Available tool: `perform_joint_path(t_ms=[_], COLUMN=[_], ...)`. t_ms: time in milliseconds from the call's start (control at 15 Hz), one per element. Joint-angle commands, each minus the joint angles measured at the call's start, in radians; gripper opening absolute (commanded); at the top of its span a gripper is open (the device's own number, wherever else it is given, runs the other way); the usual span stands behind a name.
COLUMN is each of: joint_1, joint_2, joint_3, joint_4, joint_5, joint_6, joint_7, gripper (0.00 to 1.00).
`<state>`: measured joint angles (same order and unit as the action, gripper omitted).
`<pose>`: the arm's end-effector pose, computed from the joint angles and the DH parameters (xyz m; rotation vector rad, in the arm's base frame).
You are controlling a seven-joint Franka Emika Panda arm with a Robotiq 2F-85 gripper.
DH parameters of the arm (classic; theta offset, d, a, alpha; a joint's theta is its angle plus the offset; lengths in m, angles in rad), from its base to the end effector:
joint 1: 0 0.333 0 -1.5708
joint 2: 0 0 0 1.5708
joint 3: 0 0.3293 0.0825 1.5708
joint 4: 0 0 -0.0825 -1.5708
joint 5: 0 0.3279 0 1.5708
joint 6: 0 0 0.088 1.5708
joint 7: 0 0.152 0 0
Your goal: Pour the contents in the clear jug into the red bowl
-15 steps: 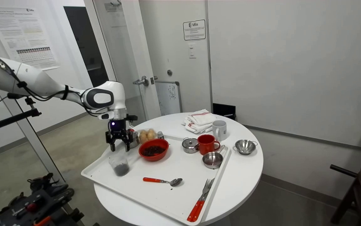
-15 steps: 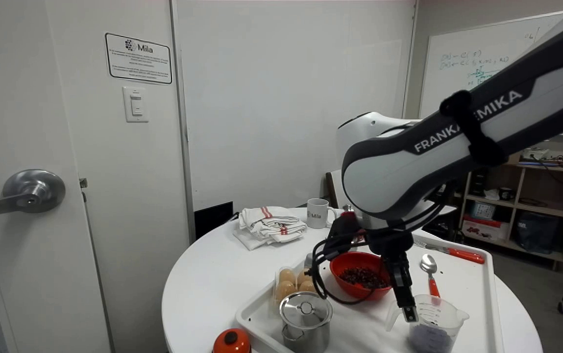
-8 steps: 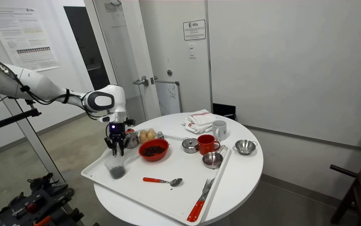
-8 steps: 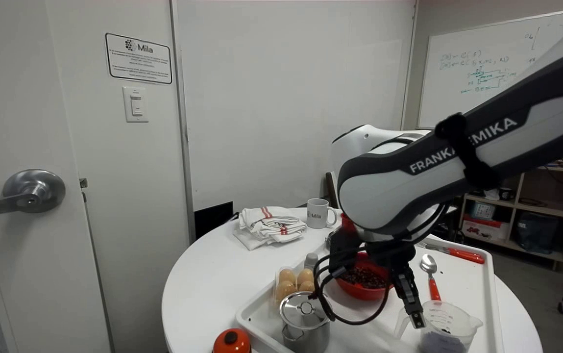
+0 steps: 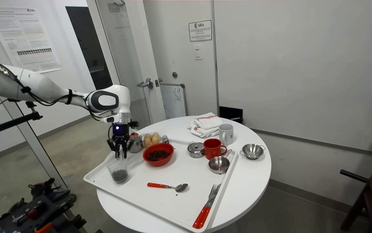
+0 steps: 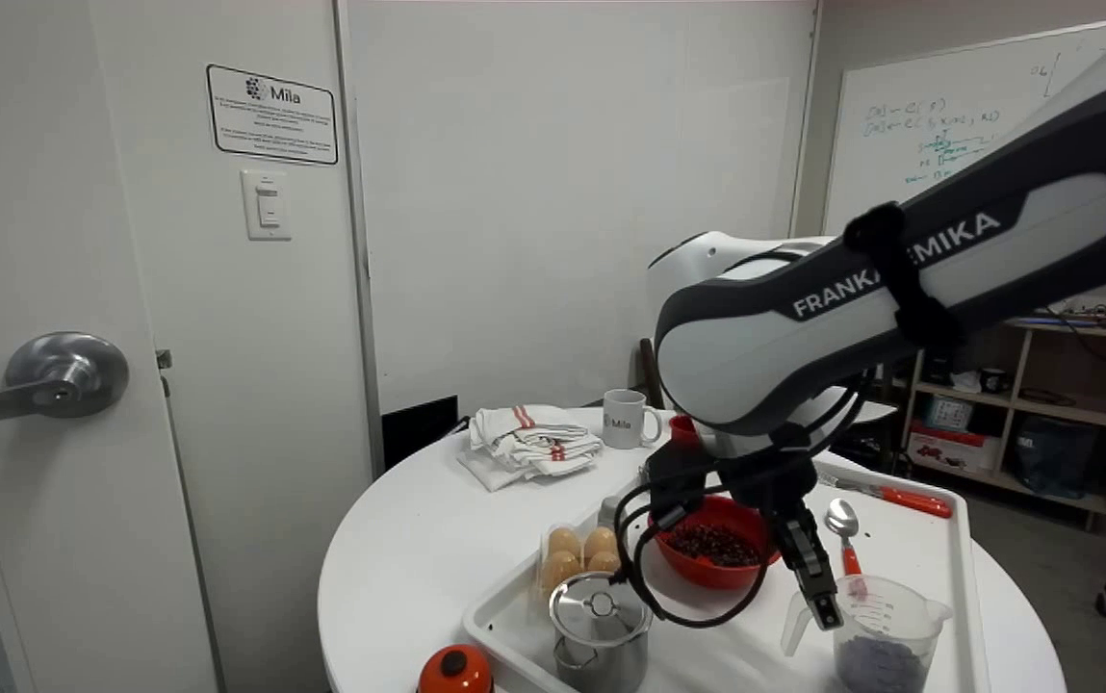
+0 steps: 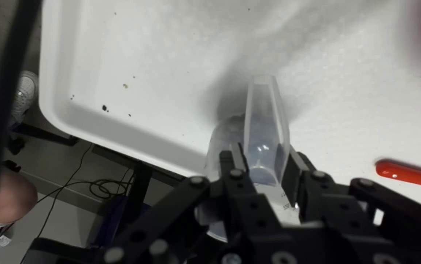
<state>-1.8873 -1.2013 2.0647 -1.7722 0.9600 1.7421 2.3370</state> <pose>0.4912 0.2105 0.1036 0.7575 -2.5807 0.0606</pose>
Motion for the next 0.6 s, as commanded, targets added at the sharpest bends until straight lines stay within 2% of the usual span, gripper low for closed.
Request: perform_joint_path(t_ms=[0,333,533], joint_1=[0.019,0.02,-0.011], joint_2=[-0.011,-0.017,-0.021], joint_3=[-0.079,-0.16,-0.195], joint_4=[0.024,0.071,0.115], joint_5=[-0.011,-0.039,-0.042], joint_6=[-0.1,-0.217,-0.252], joint_7=[-0.059,-0.144,-0.199], gripper=[0.07,0.07,0.07])
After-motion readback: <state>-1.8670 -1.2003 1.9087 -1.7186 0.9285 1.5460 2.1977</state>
